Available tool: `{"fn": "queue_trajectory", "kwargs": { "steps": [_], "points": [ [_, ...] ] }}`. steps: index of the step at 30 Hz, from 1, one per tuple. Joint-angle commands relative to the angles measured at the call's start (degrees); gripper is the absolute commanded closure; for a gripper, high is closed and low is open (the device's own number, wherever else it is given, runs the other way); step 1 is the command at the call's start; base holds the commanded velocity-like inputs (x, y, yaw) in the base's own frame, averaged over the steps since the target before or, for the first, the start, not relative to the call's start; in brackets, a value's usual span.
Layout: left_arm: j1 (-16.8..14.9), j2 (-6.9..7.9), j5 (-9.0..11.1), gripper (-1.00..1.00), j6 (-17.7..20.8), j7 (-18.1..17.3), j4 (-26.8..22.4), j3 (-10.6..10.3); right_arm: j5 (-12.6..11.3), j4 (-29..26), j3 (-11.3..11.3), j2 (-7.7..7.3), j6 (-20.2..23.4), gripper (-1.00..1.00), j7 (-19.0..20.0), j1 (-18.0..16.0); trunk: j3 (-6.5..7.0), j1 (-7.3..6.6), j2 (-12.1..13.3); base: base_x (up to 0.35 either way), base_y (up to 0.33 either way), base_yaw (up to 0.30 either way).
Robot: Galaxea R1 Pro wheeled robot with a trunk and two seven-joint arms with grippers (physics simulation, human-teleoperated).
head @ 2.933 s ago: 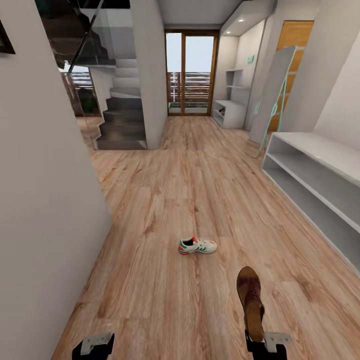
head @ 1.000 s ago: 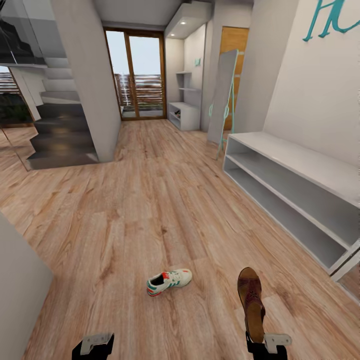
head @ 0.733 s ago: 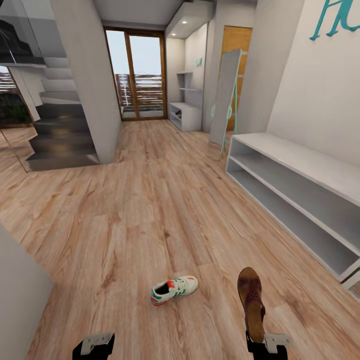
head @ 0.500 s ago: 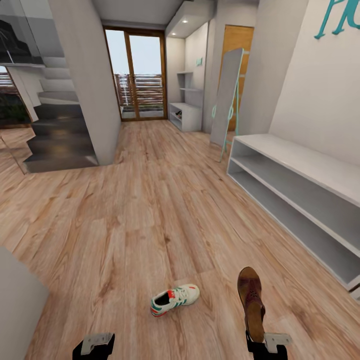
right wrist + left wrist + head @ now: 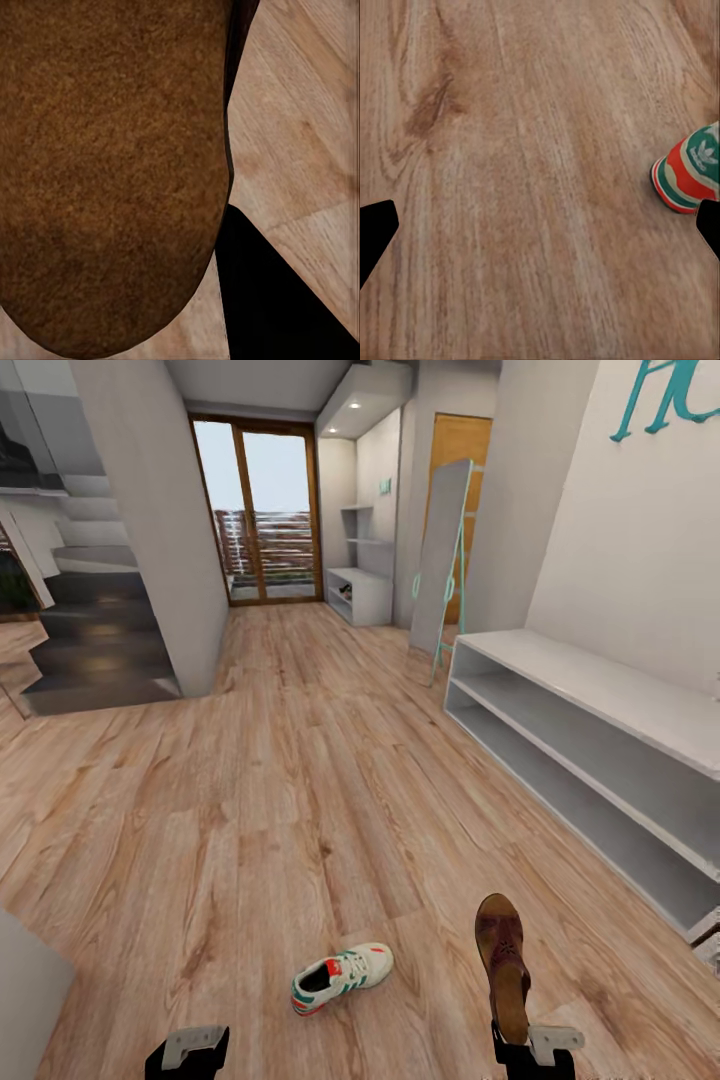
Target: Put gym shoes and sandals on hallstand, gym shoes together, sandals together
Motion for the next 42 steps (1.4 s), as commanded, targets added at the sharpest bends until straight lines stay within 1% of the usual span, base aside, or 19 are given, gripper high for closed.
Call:
{"fn": "queue_trajectory", "kwargs": {
  "steps": [1, 16, 24, 29, 36, 42],
  "points": [
    [0.0, -0.03, -0.3, -1.00, -0.2, -0.4, 0.0, 0.5, 0.1, 0.1, -0.3, 0.02, -0.2, 1.00, 0.0, 0.0, 0.01, -0.01, 0.0, 0.006, 0.000, -0.206],
    [0.0, 0.06, 0.0, -1.00, -0.2, -0.4, 0.1, 0.5, 0.1, 0.1, -0.3, 0.02, -0.2, 1.00, 0.0, 0.0, 0.86, -0.01, 0.0, 0.001, 0.007, -0.218],
    [0.0, 0.07, 0.0, -1.00, -0.2, -0.4, 0.0, 0.5, 0.1, 0.1, -0.3, 0.05, -0.2, 1.00, 0.0, 0.0, 1.25, -0.01, 0.0, 0.000, 0.250, -0.220],
    [0.0, 0.07, 0.0, -1.00, -0.2, -0.4, 0.1, 0.5, 0.2, 0.0, -0.3, 0.05, -0.2, 1.00, 0.0, 0.0, 1.40, -0.01, 0.0, 0.000, 0.149, -0.201],
    [0.0, 0.07, 0.0, -1.00, -0.2, -0.4, 0.0, 0.5, 0.3, 0.0, -0.3, -0.04, -0.2, 1.00, 0.0, 0.0, 1.43, -0.01, 0.0, 0.008, 0.047, -0.040],
    [0.0, 0.07, 0.0, -1.00, -0.2, -0.4, 0.0, 0.5, 0.3, 0.0, -0.3, 0.00, -0.2, 1.00, 0.0, 0.0, 1.43, -0.01, 0.0, 0.099, 0.213, -0.003]
  ]
}}
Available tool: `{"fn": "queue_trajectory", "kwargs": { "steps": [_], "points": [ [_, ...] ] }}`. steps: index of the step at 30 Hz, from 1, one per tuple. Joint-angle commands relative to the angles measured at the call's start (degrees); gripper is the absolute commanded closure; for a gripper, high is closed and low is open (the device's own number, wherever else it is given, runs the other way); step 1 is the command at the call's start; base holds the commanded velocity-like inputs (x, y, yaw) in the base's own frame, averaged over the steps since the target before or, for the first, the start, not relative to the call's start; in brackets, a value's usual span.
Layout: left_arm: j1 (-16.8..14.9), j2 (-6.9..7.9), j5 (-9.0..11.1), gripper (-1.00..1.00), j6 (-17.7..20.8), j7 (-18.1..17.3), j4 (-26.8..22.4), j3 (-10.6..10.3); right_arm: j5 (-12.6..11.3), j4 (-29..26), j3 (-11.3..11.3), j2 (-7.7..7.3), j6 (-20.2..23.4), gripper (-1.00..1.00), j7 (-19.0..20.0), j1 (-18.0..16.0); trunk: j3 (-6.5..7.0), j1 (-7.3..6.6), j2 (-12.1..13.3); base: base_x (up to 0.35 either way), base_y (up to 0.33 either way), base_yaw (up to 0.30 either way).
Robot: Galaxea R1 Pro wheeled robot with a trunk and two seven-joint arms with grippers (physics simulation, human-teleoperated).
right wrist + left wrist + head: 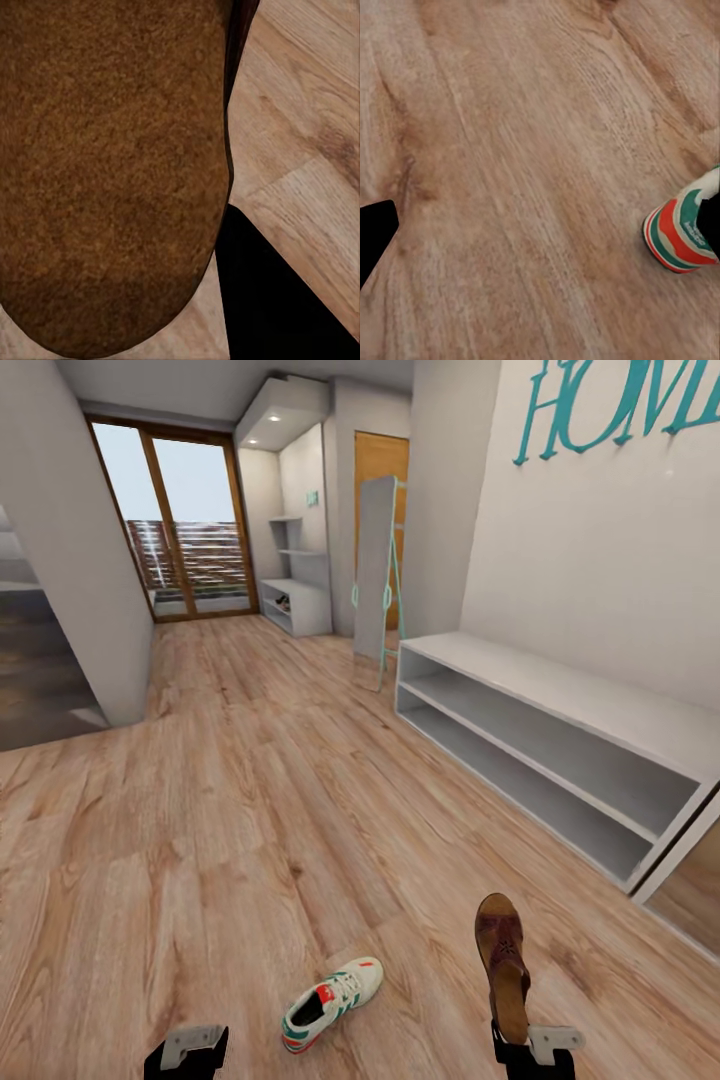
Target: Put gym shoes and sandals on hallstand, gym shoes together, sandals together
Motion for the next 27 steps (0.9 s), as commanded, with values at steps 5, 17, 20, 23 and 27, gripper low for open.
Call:
{"fn": "queue_trajectory", "kwargs": {
  "steps": [5, 17, 20, 23, 27],
  "points": [
    [0.0, -0.04, -0.3, -1.00, -0.2, -0.5, 0.1, 0.5, 0.2, 0.0, -0.3, 0.03, -0.2, 1.00, 0.0, 0.0, -0.05, 0.00, 0.0, 0.093, 0.120, 0.000],
    [0.0, -0.04, -0.3, -1.00, -0.2, -0.5, 0.1, 0.5, 0.0, 0.0, -0.3, 0.03, -0.2, 1.00, 0.0, 0.0, -0.05, 0.00, 0.0, 0.008, 0.010, 0.000],
    [0.0, -0.04, -0.3, -1.00, -0.2, -0.5, 0.1, 0.6, 0.0, 0.0, -0.4, 0.08, -0.2, 1.00, -0.1, 0.0, -0.05, 0.00, 0.0, 0.000, 0.000, 0.000],
    [0.0, -0.04, -0.3, -1.00, -0.2, -0.5, 0.1, 0.6, 0.0, 0.0, -0.4, 0.06, -0.2, 1.00, 0.0, 0.0, -0.04, 0.00, 0.0, 0.000, 0.000, -0.010],
    [0.0, -0.04, -0.3, -1.00, -0.2, -0.5, 0.1, 0.6, 0.0, 0.0, -0.4, 0.06, -0.2, 1.00, -0.1, 0.0, 0.01, 0.00, 0.0, 0.000, 0.000, -0.149]
  ]
}}
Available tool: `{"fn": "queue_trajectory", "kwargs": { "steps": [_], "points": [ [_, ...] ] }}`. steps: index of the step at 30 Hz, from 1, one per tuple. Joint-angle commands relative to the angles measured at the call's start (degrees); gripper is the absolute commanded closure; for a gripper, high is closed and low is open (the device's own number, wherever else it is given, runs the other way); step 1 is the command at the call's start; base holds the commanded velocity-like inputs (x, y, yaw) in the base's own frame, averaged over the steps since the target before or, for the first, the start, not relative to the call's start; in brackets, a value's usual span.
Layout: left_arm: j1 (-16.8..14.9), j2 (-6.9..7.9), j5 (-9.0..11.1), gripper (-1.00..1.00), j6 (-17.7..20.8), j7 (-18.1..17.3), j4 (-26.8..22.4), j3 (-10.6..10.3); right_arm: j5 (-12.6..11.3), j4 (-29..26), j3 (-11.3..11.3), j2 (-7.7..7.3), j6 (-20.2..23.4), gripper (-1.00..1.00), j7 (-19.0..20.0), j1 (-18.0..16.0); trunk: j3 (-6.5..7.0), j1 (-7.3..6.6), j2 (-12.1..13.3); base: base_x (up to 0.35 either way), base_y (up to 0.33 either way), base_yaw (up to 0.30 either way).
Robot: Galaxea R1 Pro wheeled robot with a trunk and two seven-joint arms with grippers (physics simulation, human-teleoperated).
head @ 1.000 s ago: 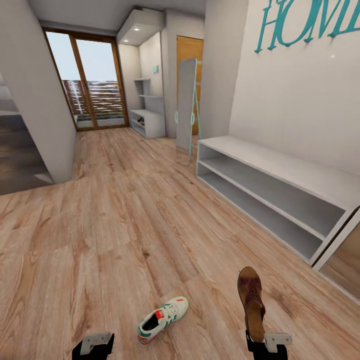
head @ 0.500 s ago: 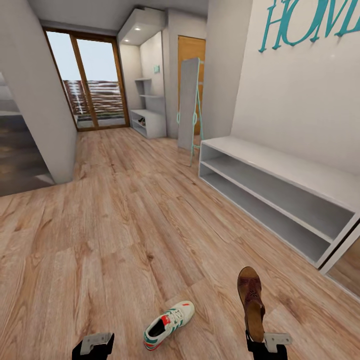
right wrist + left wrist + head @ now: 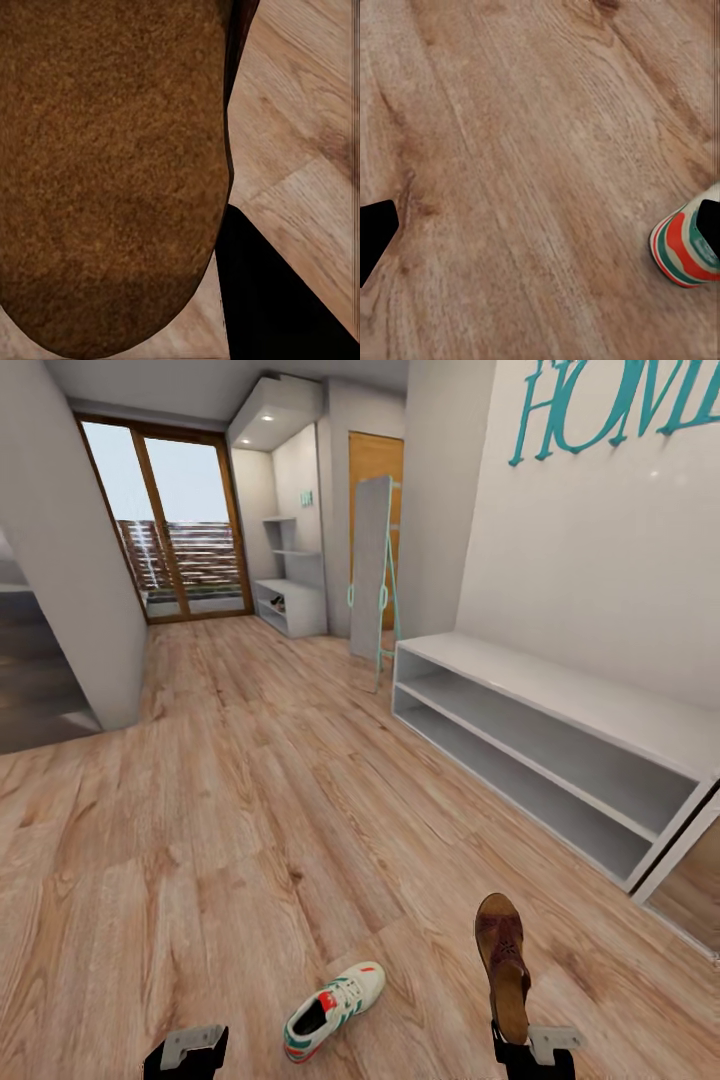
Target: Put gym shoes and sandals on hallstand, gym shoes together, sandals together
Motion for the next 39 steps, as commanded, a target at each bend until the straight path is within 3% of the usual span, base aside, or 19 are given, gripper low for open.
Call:
{"fn": "queue_trajectory", "kwargs": {
  "steps": [1, 39],
  "points": [
    [0.0, -0.03, -0.3, -1.00, -0.2, -0.4, 0.0, 0.5, 0.1, 0.1, -0.3, 0.03, -0.2, 1.00, 0.0, 0.0, -0.03, -0.01, 0.0, 0.000, 0.000, -0.231],
    [0.0, -0.03, -0.2, -1.00, -0.2, -0.4, 0.0, 0.5, 0.1, 0.2, -0.3, 0.02, -0.2, 1.00, 0.0, 0.0, 0.83, -0.01, 0.0, 0.000, 0.000, -0.277]
  ]
}}
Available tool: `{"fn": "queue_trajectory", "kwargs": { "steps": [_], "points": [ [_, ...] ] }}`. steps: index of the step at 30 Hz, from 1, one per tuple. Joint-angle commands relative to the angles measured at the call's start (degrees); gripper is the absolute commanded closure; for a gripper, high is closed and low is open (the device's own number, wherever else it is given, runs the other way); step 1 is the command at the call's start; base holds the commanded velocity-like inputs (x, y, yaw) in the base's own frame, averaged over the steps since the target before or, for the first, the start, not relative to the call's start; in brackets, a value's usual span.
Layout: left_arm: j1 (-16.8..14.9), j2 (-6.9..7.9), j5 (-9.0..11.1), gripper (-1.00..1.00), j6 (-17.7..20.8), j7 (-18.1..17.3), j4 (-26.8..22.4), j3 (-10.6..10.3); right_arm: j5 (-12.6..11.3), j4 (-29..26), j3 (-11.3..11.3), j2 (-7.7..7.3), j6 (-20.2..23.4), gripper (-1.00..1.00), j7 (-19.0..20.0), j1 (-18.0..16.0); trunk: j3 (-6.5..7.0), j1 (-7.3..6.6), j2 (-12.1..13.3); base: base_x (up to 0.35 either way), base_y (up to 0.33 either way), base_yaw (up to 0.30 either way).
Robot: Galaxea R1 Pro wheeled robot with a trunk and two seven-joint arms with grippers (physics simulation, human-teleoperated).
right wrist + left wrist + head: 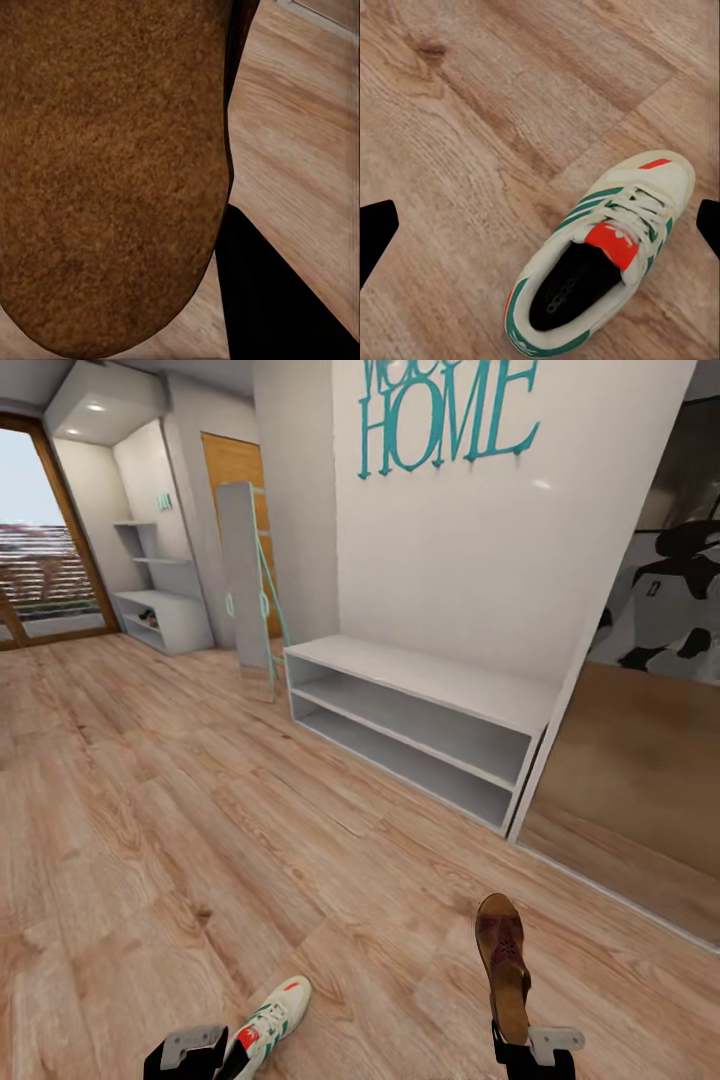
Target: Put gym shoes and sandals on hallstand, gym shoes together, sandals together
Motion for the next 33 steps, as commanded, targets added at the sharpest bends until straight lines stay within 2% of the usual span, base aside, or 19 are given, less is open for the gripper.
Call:
{"fn": "queue_trajectory", "kwargs": {
  "steps": [1, 7, 16, 27, 33],
  "points": [
    [0.0, -0.03, -0.3, -1.00, -0.2, -0.5, 0.0, 0.5, 0.2, 0.1, -0.3, 0.02, -0.2, 1.00, 0.0, 0.0, -0.03, -0.01, 0.0, 0.000, 0.000, -0.176],
    [0.0, -0.03, -0.3, -1.00, -0.2, -0.5, 0.0, 0.5, 0.2, 0.0, -0.3, 0.02, -0.2, 1.00, 0.0, 0.0, 0.00, -0.01, 0.0, 0.000, 0.027, -0.052],
    [0.0, -0.03, -0.3, -1.00, -0.2, -0.5, 0.0, 0.5, 0.2, 0.0, -0.3, 0.03, -0.2, 1.00, 0.0, 0.0, 0.00, -0.01, 0.0, 0.000, 0.195, -0.003],
    [0.0, -0.03, -0.3, -1.00, -0.2, -0.5, 0.0, 0.5, 0.2, 0.0, -0.3, 0.00, -0.2, 1.00, 0.0, 0.0, 0.00, -0.01, 0.0, 0.002, 0.038, 0.000],
    [0.0, -0.03, -0.3, -1.00, -0.2, -0.5, 0.0, 0.5, 0.2, 0.0, -0.3, 0.01, -0.2, 1.00, 0.0, 0.0, 0.00, -0.01, 0.0, 0.073, 0.205, 0.000]
  ]
}}
